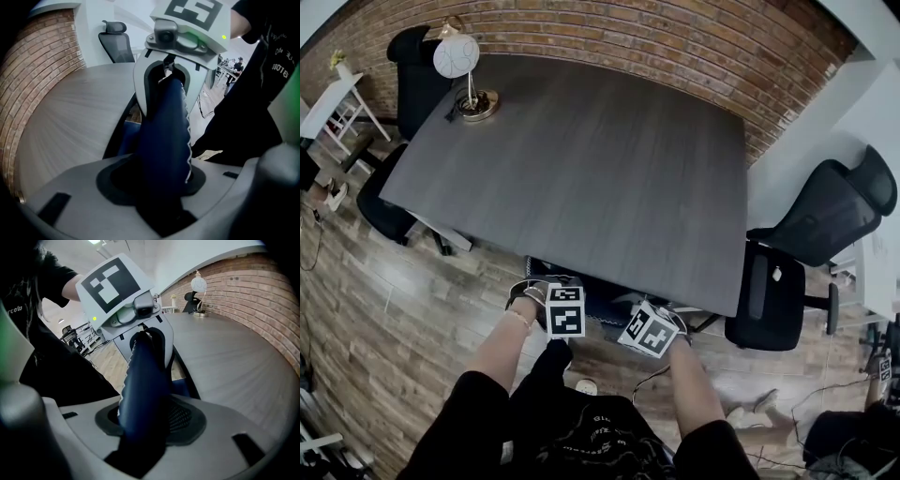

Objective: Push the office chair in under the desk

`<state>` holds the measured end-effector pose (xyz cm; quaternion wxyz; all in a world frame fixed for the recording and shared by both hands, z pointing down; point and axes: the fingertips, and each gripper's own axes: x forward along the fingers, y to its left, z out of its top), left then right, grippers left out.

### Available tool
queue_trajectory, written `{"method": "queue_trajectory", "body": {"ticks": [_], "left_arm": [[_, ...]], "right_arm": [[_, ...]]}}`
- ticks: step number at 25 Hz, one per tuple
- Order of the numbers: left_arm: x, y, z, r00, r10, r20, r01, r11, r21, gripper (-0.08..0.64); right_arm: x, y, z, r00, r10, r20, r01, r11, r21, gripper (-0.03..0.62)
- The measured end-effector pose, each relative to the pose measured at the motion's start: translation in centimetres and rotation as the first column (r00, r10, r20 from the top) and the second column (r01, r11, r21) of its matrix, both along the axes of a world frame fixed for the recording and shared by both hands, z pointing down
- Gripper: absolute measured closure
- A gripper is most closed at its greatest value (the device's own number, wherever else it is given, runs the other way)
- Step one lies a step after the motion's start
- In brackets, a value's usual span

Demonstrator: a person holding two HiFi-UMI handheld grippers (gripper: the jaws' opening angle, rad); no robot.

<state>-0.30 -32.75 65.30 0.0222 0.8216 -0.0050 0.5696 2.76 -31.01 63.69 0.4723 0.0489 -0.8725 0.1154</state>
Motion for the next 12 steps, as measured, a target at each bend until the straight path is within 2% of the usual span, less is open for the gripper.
{"method": "queue_trajectory", "body": {"ticks": [12], "left_arm": [[0.16, 0.21, -0.18, 1.0, 0.017, -0.007, -0.017, 1.0, 0.004, 0.38]], "right_arm": [[0.26, 0.05, 0.14, 0.999, 0.04, -0.015, -0.041, 0.998, -0.053, 0.385]]}}
